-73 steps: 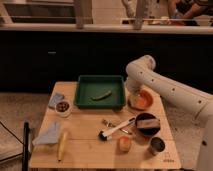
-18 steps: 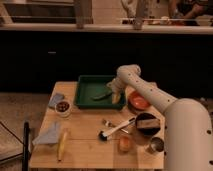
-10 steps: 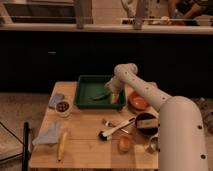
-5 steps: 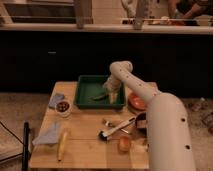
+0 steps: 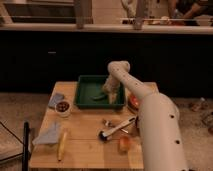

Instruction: Place pepper in table surface

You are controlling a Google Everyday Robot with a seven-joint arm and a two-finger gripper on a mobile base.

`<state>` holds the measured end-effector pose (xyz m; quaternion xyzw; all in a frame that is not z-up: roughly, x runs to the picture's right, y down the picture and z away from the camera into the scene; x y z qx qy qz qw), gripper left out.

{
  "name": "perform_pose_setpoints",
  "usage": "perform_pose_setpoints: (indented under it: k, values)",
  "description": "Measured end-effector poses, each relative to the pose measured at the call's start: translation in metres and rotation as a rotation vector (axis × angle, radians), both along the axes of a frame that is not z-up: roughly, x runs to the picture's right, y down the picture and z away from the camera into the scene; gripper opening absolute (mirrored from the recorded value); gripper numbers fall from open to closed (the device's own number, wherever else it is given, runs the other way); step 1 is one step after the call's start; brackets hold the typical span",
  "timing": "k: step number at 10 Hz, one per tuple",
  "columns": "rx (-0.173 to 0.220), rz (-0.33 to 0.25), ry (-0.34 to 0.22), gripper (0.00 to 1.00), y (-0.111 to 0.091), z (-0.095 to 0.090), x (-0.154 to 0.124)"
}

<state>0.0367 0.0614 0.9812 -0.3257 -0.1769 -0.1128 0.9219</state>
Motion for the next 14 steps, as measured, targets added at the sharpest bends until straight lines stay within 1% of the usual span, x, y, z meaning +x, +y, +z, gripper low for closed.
perform_pose_setpoints:
  k: [1,3,5,6,7,11,14]
  values:
    - [-0.007,0.000,0.001,0.50,0.001,0.001,0.001]
    - [-0.017,0.002,0.001,0.28,0.003,0.002,0.004]
    - [-0.014,0.001,-0.006,0.09,0.001,0.001,0.004]
    - [-0.008,0.001,-0.009,0.02,-0.002,-0.002,0.005]
    - [0.002,0.004,-0.014,0.00,-0.005,-0.005,0.006]
    - [0.065,0.029,-0.052,0.00,-0.027,-0.028,0.008]
    - [0.116,0.040,-0.093,0.00,-0.043,-0.051,0.008]
